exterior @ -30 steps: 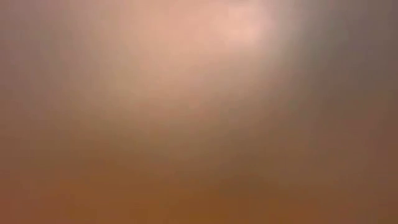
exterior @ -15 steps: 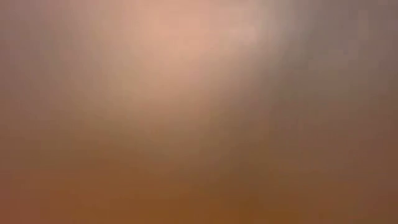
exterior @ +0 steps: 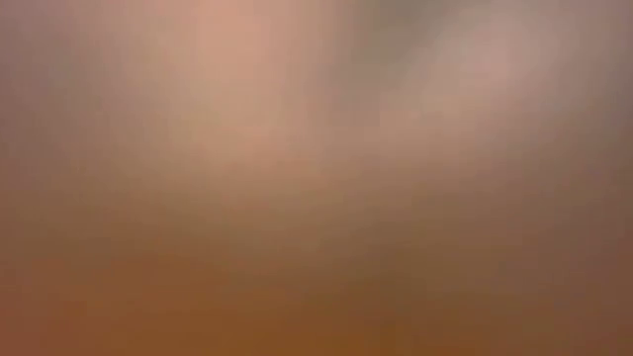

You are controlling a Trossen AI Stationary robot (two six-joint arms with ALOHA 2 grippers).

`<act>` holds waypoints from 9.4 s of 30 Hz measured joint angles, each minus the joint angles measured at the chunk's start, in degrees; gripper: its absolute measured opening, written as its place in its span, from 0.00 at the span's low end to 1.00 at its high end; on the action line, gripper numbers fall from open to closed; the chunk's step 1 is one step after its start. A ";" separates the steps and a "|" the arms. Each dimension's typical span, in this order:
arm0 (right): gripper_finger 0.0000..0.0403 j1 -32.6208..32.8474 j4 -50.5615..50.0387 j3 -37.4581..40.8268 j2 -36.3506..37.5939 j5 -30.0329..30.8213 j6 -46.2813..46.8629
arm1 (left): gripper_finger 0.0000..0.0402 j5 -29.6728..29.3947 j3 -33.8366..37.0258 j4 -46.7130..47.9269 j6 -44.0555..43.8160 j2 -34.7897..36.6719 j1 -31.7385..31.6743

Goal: Pick & Place USB Port
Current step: Put the blue HDMI cable into the green bin

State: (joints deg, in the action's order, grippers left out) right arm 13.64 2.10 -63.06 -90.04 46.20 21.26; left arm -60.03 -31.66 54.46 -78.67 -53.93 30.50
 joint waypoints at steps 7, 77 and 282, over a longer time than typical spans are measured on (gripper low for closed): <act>0.07 -4.33 39.05 -0.03 -8.85 12.32 -33.43 | 0.06 -18.46 0.00 -11.97 20.18 0.40 0.00; 0.07 -7.54 68.45 -12.46 -30.54 8.46 -74.88 | 0.63 -29.94 -2.73 -92.32 103.67 -25.14 -6.57; 0.42 -5.82 87.57 -12.42 -27.52 21.28 -100.83 | 0.08 82.72 -4.75 -30.70 -28.26 -22.19 11.92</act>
State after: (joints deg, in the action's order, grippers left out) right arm 7.81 89.67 -75.48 -117.56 67.48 -79.57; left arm 22.69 -36.41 23.77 -106.93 -76.12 42.42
